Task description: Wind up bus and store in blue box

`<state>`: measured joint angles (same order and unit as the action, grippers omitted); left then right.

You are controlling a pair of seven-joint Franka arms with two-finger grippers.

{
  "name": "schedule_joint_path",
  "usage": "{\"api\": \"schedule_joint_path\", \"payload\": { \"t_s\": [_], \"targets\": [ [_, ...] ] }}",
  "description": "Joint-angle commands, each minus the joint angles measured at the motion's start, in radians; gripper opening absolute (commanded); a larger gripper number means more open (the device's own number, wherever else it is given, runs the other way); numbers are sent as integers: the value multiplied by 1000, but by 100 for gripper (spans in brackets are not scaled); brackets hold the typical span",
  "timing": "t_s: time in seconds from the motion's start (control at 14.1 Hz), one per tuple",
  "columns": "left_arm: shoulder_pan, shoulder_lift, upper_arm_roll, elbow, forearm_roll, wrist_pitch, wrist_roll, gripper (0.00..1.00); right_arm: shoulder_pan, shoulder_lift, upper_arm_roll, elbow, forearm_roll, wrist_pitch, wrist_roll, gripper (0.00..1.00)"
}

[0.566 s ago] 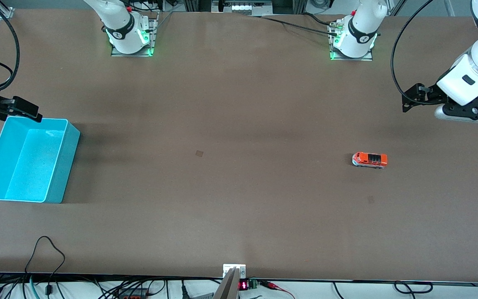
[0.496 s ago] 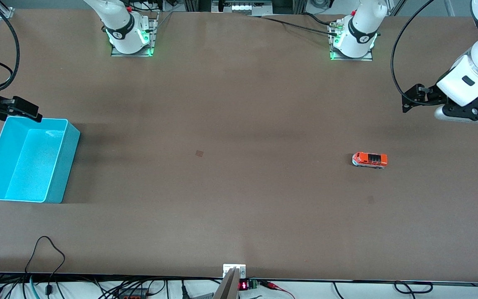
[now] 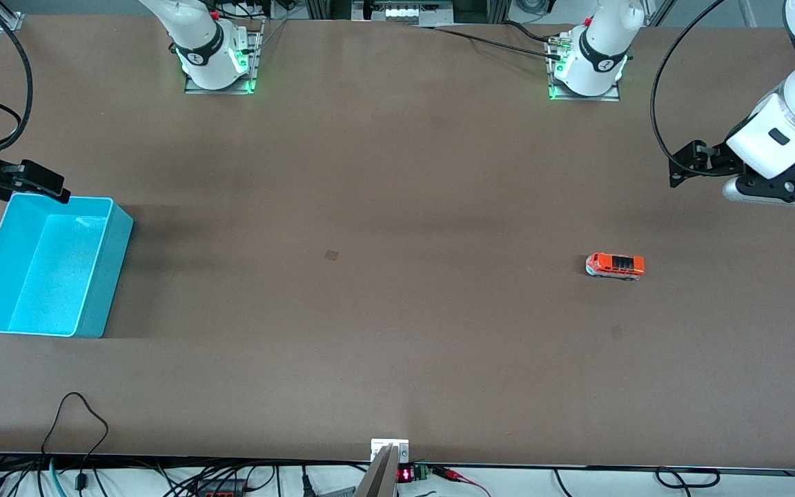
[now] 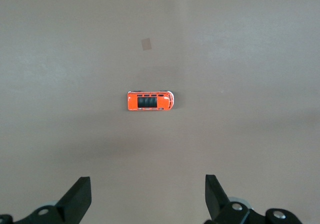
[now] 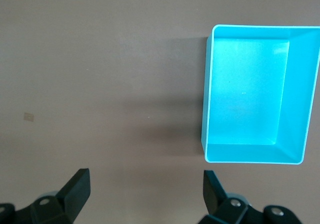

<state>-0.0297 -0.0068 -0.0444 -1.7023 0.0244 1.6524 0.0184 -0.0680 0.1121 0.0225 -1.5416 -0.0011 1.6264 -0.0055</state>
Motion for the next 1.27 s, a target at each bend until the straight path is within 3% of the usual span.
{"api": "schedule_joint_path", "payload": {
  "t_s": [0.0,0.28,0.99,1.2],
  "targets": [
    [5,8,-3,29,-17,-28,-8,100,2,3,0,18,9,-5,13,100],
    [5,8,-3,27,-17,-29,-8,100,2,4,0,18,10,-5,13,100],
    [-7,47,-5,27,-17,-239,0,100,2,6,0,18,9,-5,12,100],
    [4,73,-3,26,-6,-241,195,100,2,8,0,18,10,-5,4,100]
  ]
}}
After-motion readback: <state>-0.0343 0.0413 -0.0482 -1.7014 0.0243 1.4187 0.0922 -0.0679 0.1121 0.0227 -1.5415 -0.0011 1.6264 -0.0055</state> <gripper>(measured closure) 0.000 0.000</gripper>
